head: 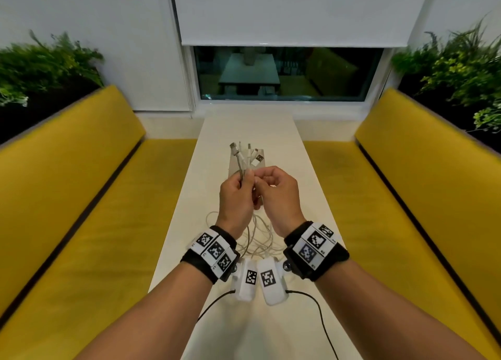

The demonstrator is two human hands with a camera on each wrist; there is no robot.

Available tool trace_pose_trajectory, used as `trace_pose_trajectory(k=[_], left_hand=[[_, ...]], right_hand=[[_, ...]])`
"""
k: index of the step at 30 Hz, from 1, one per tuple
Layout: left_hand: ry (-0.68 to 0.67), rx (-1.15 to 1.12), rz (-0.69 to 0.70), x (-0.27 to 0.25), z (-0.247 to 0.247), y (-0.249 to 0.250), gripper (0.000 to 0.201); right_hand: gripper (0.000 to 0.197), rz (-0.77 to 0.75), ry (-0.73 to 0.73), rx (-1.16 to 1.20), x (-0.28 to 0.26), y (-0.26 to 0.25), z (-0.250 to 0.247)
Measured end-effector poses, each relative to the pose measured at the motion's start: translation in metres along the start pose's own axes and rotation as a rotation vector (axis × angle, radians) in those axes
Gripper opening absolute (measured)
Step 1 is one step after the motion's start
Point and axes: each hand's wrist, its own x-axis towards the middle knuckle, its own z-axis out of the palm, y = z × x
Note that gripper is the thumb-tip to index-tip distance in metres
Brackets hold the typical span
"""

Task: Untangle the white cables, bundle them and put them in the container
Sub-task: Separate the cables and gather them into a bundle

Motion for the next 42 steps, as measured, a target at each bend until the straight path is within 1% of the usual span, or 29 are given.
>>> trace_pose_trajectory(k=[3,4,6,8,10,14,17,21,24,26,28,30,32,33,35,36,37,38,40,42], left_hand=[[0.059,0.065,0.025,0.004,-0.004,-0.008,0.039],[0.072,0.084,0.039,0.005,-0.006,-0.007,0.038],[0.096,0.118,0.064,0.01,-0.01,-0.004,0.035],[0.123,0.13,0.078,0.015,-0.015,0.006,0.035],[0.164,0.102,0.091,0.022,-0.02,0.02,0.036],[0.202,-0.075,0.123,0.038,-0.03,0.058,0.034],[0.191,-0.199,0.161,0.045,-0.038,0.086,0.033],[0.167,-0.293,0.219,0.043,-0.043,0.111,0.034],[0.168,-0.35,0.292,0.042,-0.047,0.119,0.033],[0.181,-0.383,0.341,0.042,-0.049,0.122,0.032],[0.198,-0.418,0.385,0.043,-0.051,0.126,0.032],[0.222,-0.433,0.409,0.046,-0.054,0.128,0.033],[0.235,-0.425,0.395,0.049,-0.058,0.126,0.033],[0.235,-0.414,0.374,0.05,-0.059,0.123,0.033],[0.224,-0.377,0.308,0.049,-0.059,0.113,0.034],[0.211,-0.36,0.267,0.048,-0.057,0.106,0.034],[0.194,-0.35,0.221,0.046,-0.054,0.097,0.034],[0.173,-0.342,0.171,0.044,-0.051,0.088,0.035],[0.119,-0.336,0.068,0.039,-0.043,0.069,0.035],[0.06,-0.341,-0.018,0.032,-0.035,0.052,0.035]], right_hand=[[0.004,-0.025,-0.042,-0.083,0.001,0.007,-0.003],[0.008,-0.028,-0.07,-0.111,0.0,0.009,-0.005],[0.018,-0.01,-0.16,-0.118,0.001,0.011,-0.014],[0.019,-0.006,-0.26,-0.151,0.002,0.015,-0.027],[0.024,0.025,-0.338,-0.218,0.003,0.025,-0.039],[0.034,0.098,-0.424,-0.317,-0.002,0.065,-0.063],[0.046,0.125,-0.422,-0.487,-0.005,0.096,-0.086],[0.043,0.173,-0.37,-0.616,-0.004,0.126,-0.111],[0.045,0.196,-0.373,-0.804,0.001,0.14,-0.123],[0.047,0.25,-0.35,-0.897,0.003,0.147,-0.13],[0.043,0.309,-0.32,-0.901,0.006,0.149,-0.137],[0.035,0.415,-0.285,-0.771,0.006,0.147,-0.145],[0.031,0.549,-0.195,-0.552,0.003,0.143,-0.152],[0.031,0.572,-0.122,-0.472,0.003,0.139,-0.156],[0.025,0.542,0.013,-0.41,0.006,0.131,-0.161],[0.019,0.515,0.036,-0.432,0.009,0.126,-0.161],[0.014,0.498,0.026,-0.475,0.012,0.12,-0.16],[0.019,0.488,-0.008,-0.531,0.015,0.116,-0.158],[0.039,0.461,-0.091,-0.636,0.021,0.105,-0.15],[0.058,0.373,-0.123,-0.69,0.024,0.093,-0.139]])
